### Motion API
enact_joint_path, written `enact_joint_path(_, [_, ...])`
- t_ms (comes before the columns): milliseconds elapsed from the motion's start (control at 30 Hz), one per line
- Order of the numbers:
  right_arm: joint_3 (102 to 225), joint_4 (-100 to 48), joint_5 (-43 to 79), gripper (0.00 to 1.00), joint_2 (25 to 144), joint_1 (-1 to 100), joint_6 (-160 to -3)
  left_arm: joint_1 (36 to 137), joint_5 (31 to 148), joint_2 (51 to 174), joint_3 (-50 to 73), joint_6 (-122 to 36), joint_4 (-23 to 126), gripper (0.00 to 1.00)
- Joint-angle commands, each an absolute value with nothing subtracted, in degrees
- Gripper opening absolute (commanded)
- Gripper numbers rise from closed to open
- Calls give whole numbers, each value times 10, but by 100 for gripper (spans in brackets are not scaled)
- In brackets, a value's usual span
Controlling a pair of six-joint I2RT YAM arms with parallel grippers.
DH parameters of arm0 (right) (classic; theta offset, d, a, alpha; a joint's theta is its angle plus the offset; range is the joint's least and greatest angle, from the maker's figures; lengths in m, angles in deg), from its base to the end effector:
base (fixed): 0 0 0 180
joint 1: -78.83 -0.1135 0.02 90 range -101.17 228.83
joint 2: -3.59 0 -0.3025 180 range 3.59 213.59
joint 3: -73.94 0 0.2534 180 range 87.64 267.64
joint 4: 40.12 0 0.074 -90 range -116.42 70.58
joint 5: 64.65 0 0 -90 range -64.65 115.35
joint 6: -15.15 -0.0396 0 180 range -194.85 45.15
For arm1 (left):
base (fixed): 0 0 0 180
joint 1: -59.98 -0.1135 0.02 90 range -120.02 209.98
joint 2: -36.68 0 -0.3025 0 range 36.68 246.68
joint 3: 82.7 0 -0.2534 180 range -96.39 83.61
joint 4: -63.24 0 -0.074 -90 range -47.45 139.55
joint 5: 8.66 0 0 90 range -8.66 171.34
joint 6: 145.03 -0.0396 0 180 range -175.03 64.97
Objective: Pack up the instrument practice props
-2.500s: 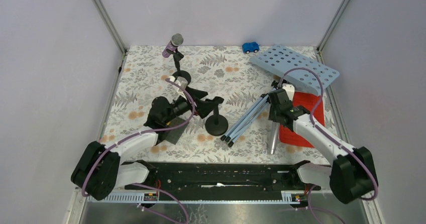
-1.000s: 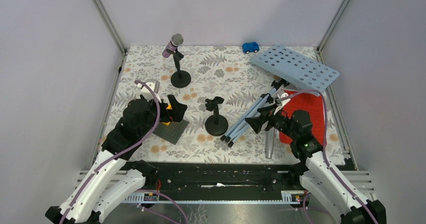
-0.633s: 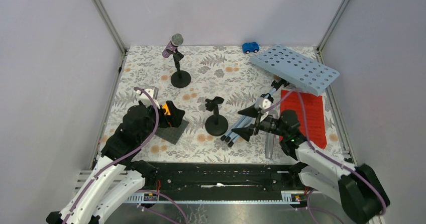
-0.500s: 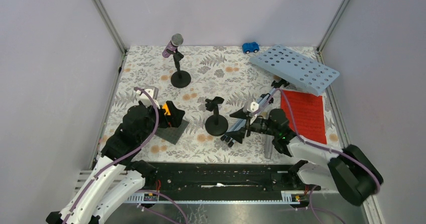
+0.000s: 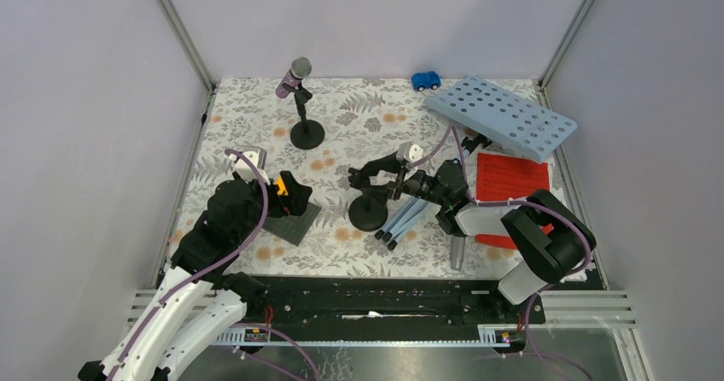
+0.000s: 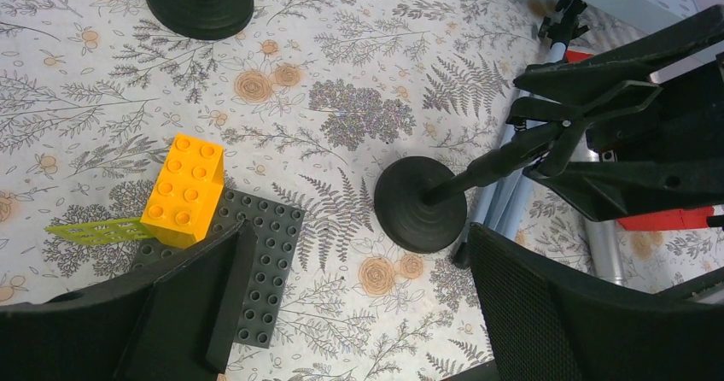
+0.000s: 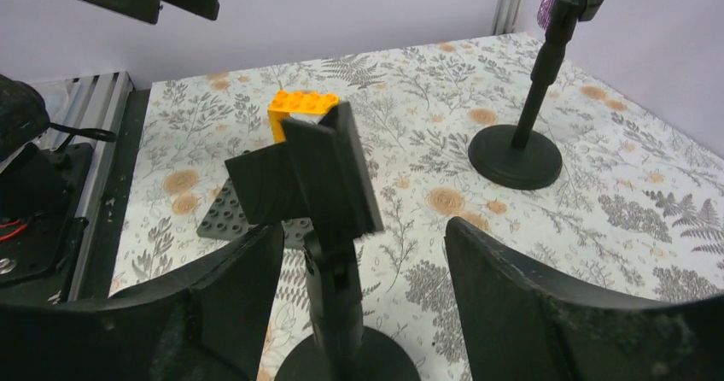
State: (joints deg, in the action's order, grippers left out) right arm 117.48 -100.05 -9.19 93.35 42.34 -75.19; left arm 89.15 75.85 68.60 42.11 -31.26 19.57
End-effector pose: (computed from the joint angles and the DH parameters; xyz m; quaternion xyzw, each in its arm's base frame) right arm 0.2259 0.1951 0.2583 -0.4050 0.4883 0.4112 0.6546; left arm 0.0912 -0.0466 0.3340 0.0113 0.8206 -0.2189 0.5278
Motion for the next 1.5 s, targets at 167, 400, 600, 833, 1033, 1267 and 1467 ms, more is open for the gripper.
enact_joint_path(167, [1248, -1036, -98, 53, 981, 412, -755, 890, 741, 681, 425, -312, 211, 99])
enact_joint_path(400, [1266, -981, -110, 28, 984, 412, -717, 890, 741, 687, 425, -312, 211, 99])
enact_joint_path(600, [1335, -933, -71, 0, 976, 412, -722, 889, 740, 691, 424, -312, 211, 99])
enact_joint_path(833, [1503, -745, 56, 0, 977, 413, -671, 890, 735, 683, 425, -310, 211, 99])
enact_joint_path(1033, [1631, -647, 177, 0, 1050, 424, -643, 890, 735, 683, 425, -309, 212, 99])
enact_joint_path(1267, [1768, -616, 228, 0, 1163, 468, -692, 890, 734, 683, 425, -309, 211, 99])
enact_joint_path(1467, [1822, -653, 237, 0, 1243, 508, -732, 890, 733, 680, 426, -309, 211, 99])
